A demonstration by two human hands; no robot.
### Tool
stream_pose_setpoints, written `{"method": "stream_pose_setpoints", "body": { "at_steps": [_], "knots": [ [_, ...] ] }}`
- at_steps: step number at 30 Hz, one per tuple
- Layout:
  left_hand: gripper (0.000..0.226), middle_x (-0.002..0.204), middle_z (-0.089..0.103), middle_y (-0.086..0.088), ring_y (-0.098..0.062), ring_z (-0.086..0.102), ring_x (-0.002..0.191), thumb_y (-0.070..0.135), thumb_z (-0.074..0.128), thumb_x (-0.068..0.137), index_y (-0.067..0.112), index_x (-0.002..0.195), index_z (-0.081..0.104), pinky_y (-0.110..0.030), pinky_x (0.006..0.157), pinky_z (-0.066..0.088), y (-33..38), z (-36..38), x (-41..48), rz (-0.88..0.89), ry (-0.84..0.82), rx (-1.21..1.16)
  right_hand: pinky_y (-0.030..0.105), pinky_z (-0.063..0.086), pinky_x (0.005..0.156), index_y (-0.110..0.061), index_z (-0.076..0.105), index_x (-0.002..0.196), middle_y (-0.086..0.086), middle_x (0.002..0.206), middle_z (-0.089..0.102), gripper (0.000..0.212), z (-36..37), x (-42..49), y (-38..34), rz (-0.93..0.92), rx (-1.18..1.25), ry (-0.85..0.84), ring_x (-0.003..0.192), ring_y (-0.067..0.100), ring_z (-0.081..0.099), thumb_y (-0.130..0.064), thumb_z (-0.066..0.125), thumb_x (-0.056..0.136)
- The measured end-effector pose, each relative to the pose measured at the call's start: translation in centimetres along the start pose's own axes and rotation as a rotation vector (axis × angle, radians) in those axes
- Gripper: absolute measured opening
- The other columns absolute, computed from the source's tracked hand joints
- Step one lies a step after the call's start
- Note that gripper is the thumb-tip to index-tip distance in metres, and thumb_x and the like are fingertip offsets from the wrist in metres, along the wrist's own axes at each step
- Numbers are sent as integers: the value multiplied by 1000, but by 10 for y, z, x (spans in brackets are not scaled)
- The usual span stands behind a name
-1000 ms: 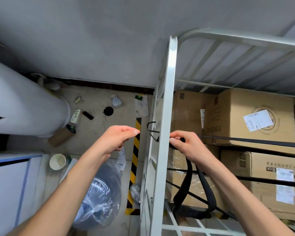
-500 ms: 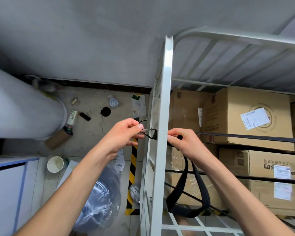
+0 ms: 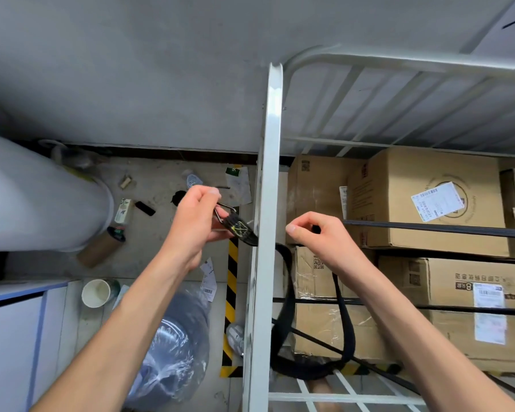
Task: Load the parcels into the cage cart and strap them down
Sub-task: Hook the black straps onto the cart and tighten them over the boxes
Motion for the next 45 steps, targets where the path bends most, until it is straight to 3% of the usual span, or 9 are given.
{"method": "stream_pose_setpoints", "body": {
  "at_steps": [7, 10, 13, 18, 24, 29, 34, 39, 45],
  "knots": [
    [18, 64, 35, 4, -10, 35, 45, 24, 52, 100, 22, 96, 69, -26, 45, 45, 21, 4, 7, 34, -122, 145, 36, 53, 88, -26, 71, 97, -2, 95, 68, 11, -4, 9, -10, -27, 31, 23, 95, 16, 63, -34, 65, 93],
    [34, 62, 34, 7, -10, 30, 46, 24, 50, 80, 17, 103, 74, -22, 43, 31, 18, 12, -3, -61, -245, 109, 29, 52, 85, -25, 70, 102, -5, 97, 67, 13, -8, 12, -14, -43, 39, 33, 97, 13, 62, -33, 63, 94],
    [65, 69, 40, 1, -13, 36, 52, 11, 42, 60, 9, 118, 71, -25, 46, 35, 20, 14, -10, -119, -403, -52, 28, 51, 85, -26, 69, 102, -5, 99, 67, 12, -11, 13, -11, -34, 49, 38, 98, 12, 62, -33, 62, 95],
    [82, 92, 60, -8, -16, 57, 73, -12, 64, 68, 23, 142, 55, -25, 64, 51, 32, -7, -10, -43, -541, -266, 27, 50, 84, -24, 69, 102, -3, 99, 67, 13, -15, 13, -6, -18, 80, 48, 99, 13, 61, -32, 62, 96],
    [43, 104, 71, 2, -6, 59, 63, 18, 79, 72, 8, 114, 72, -16, 54, 47, -6, -14, -5, -137, -369, -473, 24, 49, 81, -25, 68, 103, -5, 100, 65, 12, -12, 18, -8, -33, 80, 45, 100, 12, 60, -32, 62, 96],
    [8, 90, 70, 0, -5, 37, 40, 14, 57, 91, 19, 98, 59, -16, 45, 35, 0, -7, 7, -43, -283, -192, 24, 48, 81, -26, 68, 102, -3, 103, 66, 11, -17, 26, -7, -30, 94, 49, 101, 13, 59, -32, 62, 95],
    [20, 70, 63, 3, -11, 40, 51, 13, 68, 92, 29, 85, 76, -19, 52, 37, 26, -15, 28, 188, -138, 378, 20, 49, 77, -26, 67, 105, -7, 103, 65, 12, -17, 33, -7, -29, 88, 48, 101, 10, 59, -32, 61, 96],
    [18, 59, 57, 17, -2, 41, 51, 21, 69, 88, 36, 84, 77, -24, 61, 33, 40, -3, 40, 270, -100, 594, 23, 51, 80, -25, 67, 106, -3, 103, 66, 14, -14, 41, -9, -31, 79, 43, 99, 12, 61, -34, 62, 95],
    [13, 91, 64, 11, 4, 56, 80, 20, 73, 86, 32, 87, 67, -4, 68, 36, 58, 8, 39, 424, -10, 749, 24, 51, 81, -29, 67, 103, -6, 102, 65, 12, -12, 53, -13, -28, 62, 34, 98, 10, 60, -36, 64, 94]
  ]
}}
Point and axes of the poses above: each hand's wrist, its own x-axis towards the middle knuckle, its own z-axis out of the palm, y = z × x, the point moved 10 cm from there along x, towards the middle knuckle
